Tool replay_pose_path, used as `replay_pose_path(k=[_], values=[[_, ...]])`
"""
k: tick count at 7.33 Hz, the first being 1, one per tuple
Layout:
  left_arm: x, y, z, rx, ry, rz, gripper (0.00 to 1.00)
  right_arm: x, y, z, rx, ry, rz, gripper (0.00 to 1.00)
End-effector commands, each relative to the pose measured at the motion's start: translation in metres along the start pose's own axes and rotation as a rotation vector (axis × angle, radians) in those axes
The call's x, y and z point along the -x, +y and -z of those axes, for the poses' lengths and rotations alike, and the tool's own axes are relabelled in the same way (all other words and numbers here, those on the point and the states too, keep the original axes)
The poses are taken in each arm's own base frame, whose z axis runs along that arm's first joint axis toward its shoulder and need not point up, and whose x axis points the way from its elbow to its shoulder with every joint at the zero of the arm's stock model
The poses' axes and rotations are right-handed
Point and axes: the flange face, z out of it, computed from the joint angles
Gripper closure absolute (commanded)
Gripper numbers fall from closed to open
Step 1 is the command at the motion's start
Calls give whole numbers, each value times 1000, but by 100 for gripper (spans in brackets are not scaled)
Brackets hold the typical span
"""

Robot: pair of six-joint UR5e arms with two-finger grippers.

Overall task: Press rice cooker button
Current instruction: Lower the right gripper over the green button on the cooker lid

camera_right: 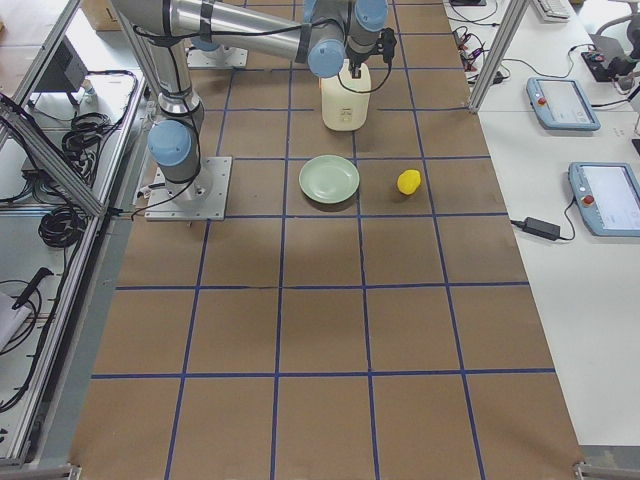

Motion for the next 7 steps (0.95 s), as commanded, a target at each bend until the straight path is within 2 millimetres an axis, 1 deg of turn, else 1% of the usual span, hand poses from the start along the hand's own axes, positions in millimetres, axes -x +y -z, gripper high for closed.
replay_pose_path(k=[1,2,3,5,7], values=[[0,0,0,0,0,0,0,-5,-6,-9,8,-13,23,92],[0,0,-1,2,0,0,0,-3,-11,-12,-5,-53,31,92],[0,0,0,0,0,0,0,-5,-15,-15,-14,-54,38,92],[0,0,0,0,0,0,0,-7,-16,-17,-11,-55,55,92],[0,0,0,-1,0,0,0,-17,-12,-32,6,-56,62,92]])
